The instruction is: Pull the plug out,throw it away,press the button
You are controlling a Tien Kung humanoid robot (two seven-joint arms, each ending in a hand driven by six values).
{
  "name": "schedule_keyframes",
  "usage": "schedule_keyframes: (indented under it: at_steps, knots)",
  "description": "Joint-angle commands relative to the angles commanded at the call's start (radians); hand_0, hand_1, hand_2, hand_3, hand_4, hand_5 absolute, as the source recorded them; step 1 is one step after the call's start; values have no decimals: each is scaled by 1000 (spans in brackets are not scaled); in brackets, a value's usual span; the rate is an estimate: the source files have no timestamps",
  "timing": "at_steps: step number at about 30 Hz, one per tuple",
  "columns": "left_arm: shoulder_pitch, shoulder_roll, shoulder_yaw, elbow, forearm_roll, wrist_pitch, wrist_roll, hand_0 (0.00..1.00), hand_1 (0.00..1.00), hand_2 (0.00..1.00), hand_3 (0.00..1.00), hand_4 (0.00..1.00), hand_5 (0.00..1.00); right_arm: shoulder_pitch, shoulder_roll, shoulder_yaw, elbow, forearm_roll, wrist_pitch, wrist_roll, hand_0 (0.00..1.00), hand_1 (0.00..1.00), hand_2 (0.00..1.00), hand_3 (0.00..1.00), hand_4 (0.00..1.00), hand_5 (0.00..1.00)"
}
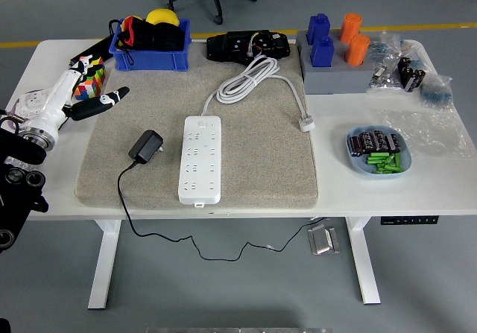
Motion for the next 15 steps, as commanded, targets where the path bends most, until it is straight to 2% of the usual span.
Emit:
schedule_keyframes:
  at_steps: [6, 15]
  knots:
    - [15, -1, 2, -4, 5, -4, 6, 909, 913, 903, 953, 888, 537, -14, -6, -2, -1, -2, -1, 0, 767, 729, 724, 713, 883, 658]
    - [30, -7, -7, -22, 7, -7, 11, 910, 913, 903, 953, 863, 520, -21, 8, 1, 3, -4, 1, 1, 767, 729, 724, 713, 883, 658]
